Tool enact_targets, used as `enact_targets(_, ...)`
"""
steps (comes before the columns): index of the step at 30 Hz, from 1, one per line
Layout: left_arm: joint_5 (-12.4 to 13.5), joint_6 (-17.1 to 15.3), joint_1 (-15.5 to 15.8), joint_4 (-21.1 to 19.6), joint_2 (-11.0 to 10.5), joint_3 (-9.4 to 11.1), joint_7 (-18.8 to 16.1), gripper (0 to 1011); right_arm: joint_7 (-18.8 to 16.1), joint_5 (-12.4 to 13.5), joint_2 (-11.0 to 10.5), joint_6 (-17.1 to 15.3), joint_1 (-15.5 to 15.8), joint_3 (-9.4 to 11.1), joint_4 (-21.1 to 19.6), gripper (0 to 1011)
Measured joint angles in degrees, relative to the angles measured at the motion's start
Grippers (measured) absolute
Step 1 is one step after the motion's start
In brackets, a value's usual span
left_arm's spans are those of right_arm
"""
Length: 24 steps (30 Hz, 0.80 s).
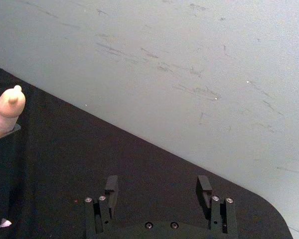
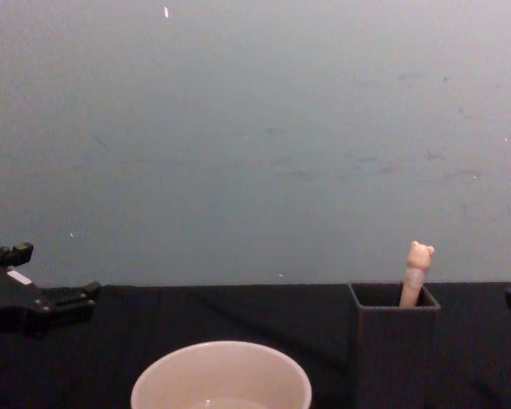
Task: Pick up the stirring spoon with one hand, stir inside the cup, then place it back in its original position.
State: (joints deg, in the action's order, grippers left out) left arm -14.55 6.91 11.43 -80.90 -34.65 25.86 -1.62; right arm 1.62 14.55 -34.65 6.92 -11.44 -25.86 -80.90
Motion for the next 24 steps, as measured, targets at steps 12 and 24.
enact_targets(12,0.0,0.0,0.0,0.0,0.0,0.0,0.0,1001,0.0,0.0,0.0,0.0,0.0,0.0,0.0,1000)
enact_targets(24,0.0,0.0,0.0,0.0,0.0,0.0,0.0,1001,0.0,0.0,0.0,0.0,0.0,0.0,0.0,1000)
